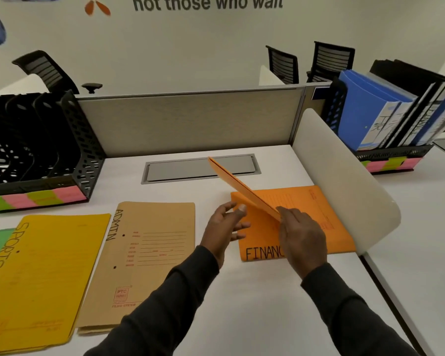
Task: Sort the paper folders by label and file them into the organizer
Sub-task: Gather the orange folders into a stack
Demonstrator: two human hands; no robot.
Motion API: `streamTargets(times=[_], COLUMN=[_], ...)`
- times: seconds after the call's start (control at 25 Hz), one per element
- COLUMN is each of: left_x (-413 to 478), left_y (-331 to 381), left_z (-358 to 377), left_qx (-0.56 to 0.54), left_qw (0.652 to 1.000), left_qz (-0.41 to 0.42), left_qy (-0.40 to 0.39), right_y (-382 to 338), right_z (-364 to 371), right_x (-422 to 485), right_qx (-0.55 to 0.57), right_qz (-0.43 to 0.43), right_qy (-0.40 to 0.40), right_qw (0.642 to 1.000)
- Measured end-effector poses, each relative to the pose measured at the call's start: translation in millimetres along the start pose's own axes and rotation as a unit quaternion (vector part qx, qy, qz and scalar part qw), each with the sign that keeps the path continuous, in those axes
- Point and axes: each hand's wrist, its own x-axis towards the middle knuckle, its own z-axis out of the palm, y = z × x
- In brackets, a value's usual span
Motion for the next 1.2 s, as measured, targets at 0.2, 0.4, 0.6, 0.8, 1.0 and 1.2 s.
streamTargets(times=[0.2,0.4,0.6,0.8,1.0,1.2], left_x=[-15,-21,-27,-38,-53,-57], left_y=[7,5,-3,-24,-45,-64], left_z=[-2,-51,-111,-163,-194,-209], left_qx=[-0.033,-0.049,-0.089,-0.089,-0.095,-0.081], left_qw=[0.999,0.988,0.981,0.971,0.964,0.966], left_qz=[0.019,0.065,0.078,0.065,0.052,0.036], left_qy=[0.019,0.129,0.156,0.214,0.243,0.243], right_y=[-91,-117,-89,-43,16,83], right_z=[-17,0,27,57,83,86], right_x=[-1,-20,-28,-43,-46,-28], right_qx=[0.102,0.196,0.221,0.199,0.083,-0.012], right_qz=[-0.043,-0.068,-0.022,0.017,0.080,0.164], right_qy=[-0.026,-0.138,-0.194,-0.236,-0.303,-0.318], right_qw=[0.994,0.969,0.955,0.951,0.946,0.934])
